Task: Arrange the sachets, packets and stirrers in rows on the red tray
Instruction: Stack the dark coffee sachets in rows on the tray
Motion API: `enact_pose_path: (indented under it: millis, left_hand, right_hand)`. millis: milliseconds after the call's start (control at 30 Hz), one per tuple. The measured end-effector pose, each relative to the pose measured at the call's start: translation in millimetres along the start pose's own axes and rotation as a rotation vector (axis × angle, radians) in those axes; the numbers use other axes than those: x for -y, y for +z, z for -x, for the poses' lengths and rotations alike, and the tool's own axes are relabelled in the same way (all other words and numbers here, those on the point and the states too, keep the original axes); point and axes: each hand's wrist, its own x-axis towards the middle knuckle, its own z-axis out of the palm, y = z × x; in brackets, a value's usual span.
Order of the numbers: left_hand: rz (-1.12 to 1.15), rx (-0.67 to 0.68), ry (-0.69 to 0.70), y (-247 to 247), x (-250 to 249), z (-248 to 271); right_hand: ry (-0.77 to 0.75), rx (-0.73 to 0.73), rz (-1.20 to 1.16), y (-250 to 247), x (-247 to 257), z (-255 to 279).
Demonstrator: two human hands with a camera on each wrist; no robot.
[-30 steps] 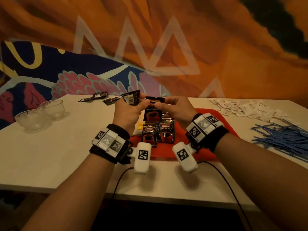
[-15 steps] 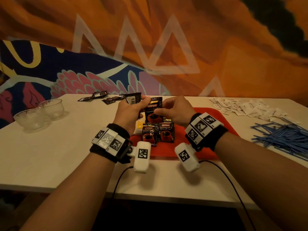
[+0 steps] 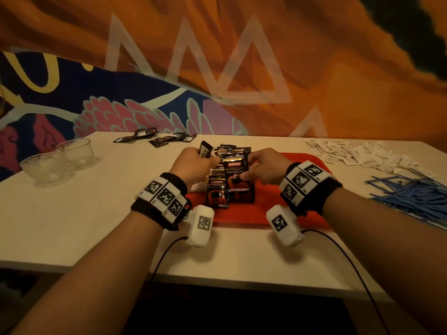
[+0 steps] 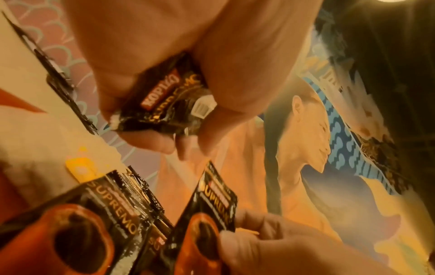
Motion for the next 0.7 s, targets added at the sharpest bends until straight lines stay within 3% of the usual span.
enact_pose_path:
  millis: [200, 367, 700]
  left_hand:
    - [-0.422, 0.219, -0.045, -7, -3, 7]
    - [-0.670, 0.311, -0.030, -8, -8, 10]
    - [-0.810, 0.361, -0.028, -4, -7, 12]
  right_hand:
    - [0.186, 0.028, 0.031, 1, -16, 1]
    - [0.238, 0.057, 0.019, 7, -16, 1]
    - [0.235, 0.059, 0.062, 13, -11, 4]
